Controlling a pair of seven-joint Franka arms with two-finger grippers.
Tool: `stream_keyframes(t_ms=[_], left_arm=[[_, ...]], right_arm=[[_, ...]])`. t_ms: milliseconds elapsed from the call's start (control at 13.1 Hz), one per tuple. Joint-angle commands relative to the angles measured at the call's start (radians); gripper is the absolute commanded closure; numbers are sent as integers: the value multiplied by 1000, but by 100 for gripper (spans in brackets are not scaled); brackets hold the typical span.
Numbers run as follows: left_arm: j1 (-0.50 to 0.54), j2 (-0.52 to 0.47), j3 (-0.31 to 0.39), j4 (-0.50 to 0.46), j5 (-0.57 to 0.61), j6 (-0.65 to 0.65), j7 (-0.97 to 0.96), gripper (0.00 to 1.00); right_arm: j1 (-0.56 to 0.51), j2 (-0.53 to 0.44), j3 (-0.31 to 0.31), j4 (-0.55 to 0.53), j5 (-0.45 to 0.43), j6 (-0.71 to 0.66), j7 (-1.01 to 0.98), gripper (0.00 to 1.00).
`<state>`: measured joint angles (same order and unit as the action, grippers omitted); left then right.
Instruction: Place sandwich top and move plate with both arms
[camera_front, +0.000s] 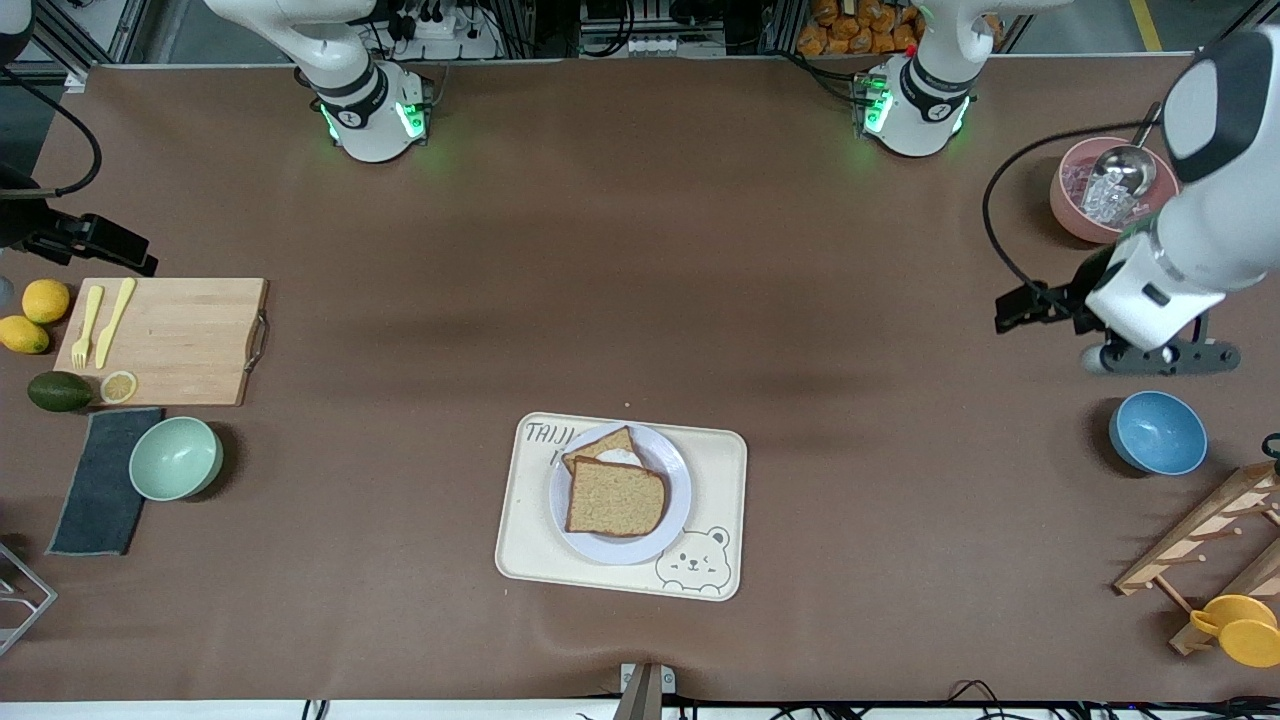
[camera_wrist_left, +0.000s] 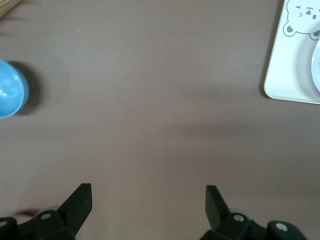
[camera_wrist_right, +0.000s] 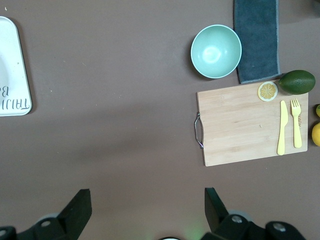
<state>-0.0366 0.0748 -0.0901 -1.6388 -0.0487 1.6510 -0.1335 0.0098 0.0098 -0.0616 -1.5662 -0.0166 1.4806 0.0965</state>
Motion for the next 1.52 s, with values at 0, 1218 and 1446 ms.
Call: stream_keyframes(t_ms=[0, 1218, 1446], left_arm=[[11, -84, 7, -10, 24, -65, 53, 0], [-39, -75, 44, 86, 50, -79, 187, 0], [-39, -75, 44, 90, 50, -79, 184, 0]], right_arm=[[-13, -5, 9, -5, 3, -3, 2, 0], [-13, -5, 9, -5, 3, -2, -3, 0], [-13, -5, 11, -5, 3, -3, -3, 0]])
